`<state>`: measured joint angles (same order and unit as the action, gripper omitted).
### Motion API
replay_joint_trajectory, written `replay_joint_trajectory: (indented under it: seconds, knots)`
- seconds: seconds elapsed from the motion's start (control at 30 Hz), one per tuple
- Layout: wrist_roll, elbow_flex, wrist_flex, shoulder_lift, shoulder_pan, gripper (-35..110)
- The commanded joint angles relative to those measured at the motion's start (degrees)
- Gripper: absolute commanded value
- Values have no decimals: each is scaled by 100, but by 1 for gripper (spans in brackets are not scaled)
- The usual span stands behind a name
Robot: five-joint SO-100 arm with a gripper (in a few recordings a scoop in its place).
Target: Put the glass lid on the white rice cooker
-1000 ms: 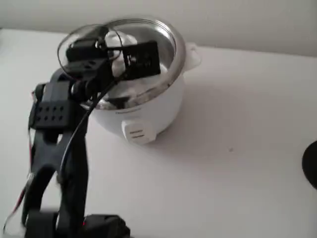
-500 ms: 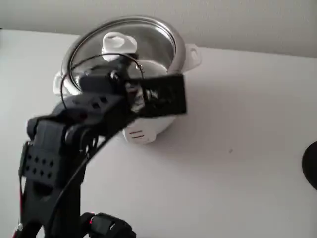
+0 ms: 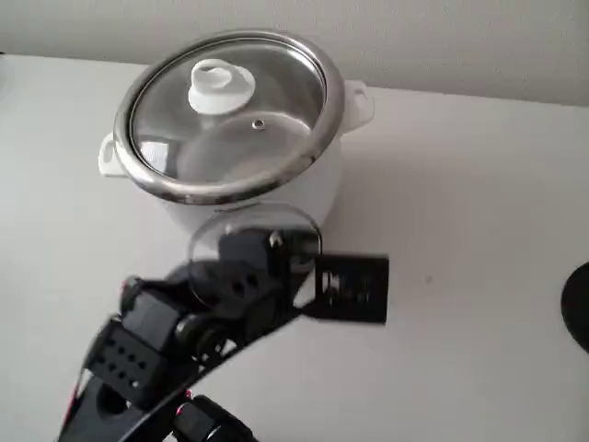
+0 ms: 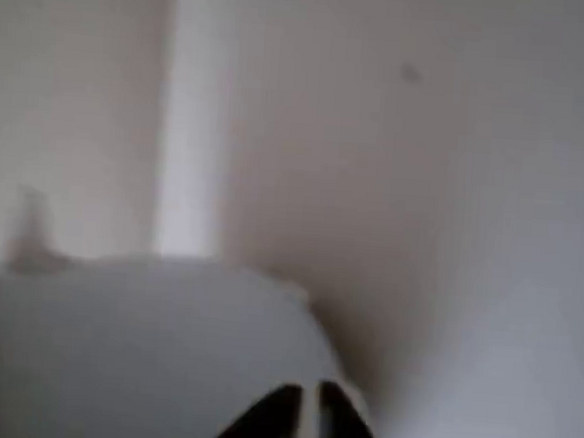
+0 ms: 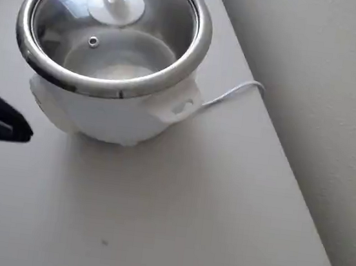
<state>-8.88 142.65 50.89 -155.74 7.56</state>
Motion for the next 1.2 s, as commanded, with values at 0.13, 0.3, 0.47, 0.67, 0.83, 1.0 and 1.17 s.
replay_joint_trajectory:
  seconds: [0.13,0.3,0.47,0.67,0.83,1.0,1.17]
  knots:
    - [360,1863,-404,-1424,-1257,0]
    - [422,3050,290,-3252,-1705,0]
    - [519,3243,457,-3287,-1635,0]
    - [510,3243,466,-3287,-1670,0]
    - [721,3243,466,-3278,-1485,1]
    - [729,3243,466,-3278,-1468,0]
    - [729,3243,466,-3278,-1468,0]
